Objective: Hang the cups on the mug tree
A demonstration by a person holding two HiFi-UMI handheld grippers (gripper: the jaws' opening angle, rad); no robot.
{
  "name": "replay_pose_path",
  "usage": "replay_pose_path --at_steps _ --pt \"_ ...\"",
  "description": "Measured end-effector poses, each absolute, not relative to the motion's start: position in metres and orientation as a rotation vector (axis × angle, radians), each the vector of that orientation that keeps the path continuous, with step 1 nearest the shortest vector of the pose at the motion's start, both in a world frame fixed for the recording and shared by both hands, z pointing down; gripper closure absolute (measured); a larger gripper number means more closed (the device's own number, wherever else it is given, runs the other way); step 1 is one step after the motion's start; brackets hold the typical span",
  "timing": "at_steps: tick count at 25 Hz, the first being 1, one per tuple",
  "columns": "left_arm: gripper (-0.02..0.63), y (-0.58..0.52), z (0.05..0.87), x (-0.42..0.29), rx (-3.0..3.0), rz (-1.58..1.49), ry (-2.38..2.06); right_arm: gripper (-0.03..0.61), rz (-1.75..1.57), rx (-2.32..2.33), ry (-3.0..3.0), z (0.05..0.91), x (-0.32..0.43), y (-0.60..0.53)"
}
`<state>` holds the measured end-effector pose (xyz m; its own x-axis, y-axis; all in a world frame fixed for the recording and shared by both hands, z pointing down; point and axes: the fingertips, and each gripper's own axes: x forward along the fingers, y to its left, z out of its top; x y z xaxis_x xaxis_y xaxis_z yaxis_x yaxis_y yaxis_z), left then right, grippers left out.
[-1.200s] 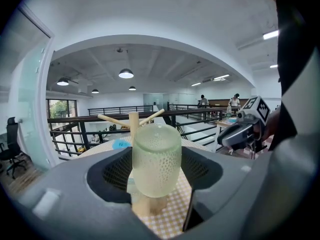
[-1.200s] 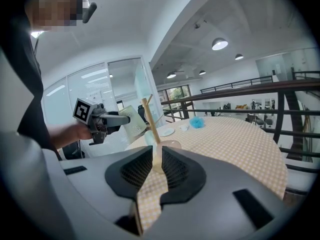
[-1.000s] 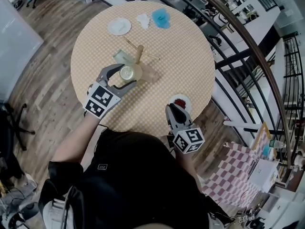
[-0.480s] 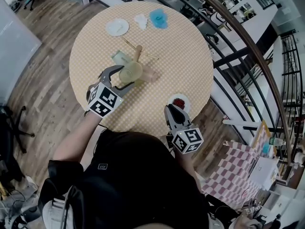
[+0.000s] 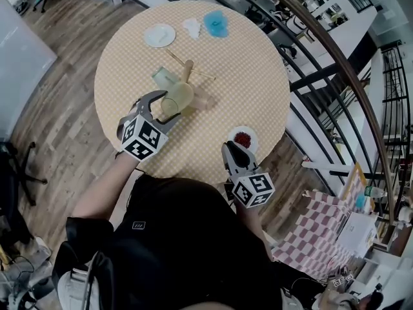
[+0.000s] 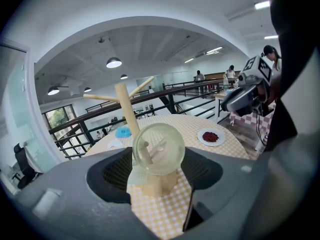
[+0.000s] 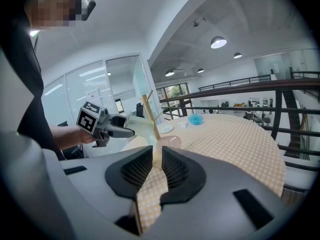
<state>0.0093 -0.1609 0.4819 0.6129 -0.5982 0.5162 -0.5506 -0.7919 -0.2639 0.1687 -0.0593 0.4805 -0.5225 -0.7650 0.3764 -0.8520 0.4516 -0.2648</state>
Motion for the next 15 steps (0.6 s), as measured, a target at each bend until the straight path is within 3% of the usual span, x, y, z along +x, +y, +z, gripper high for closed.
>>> replay_pose_path --at_steps 15 --pt "0.314 -0.158 0.5 0.004 -2.777 -0.947 1.016 0.512 0.641 1.413 -2.487 0.482 0.17 -0.057"
